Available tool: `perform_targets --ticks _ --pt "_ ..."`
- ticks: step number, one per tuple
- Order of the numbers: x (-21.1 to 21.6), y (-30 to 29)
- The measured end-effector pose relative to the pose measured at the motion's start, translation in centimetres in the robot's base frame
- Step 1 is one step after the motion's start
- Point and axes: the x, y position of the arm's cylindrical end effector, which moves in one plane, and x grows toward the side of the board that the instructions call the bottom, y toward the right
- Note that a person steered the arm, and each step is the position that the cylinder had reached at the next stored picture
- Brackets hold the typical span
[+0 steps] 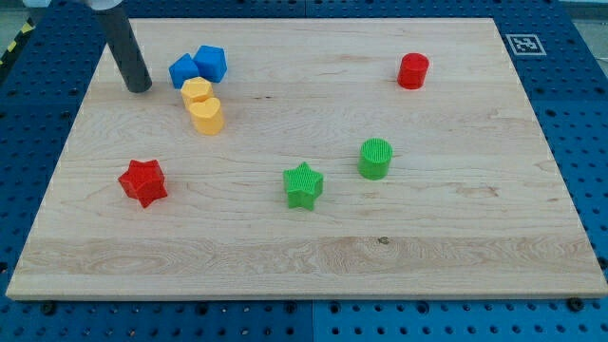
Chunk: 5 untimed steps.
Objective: Nudge the blue triangle a bit
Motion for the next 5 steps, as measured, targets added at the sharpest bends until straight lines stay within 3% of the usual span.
perform_targets --ticks 1,3,5 --pt "-3.2 -0.3" --pt "-3.4 4.0" --pt "-3.0 3.1"
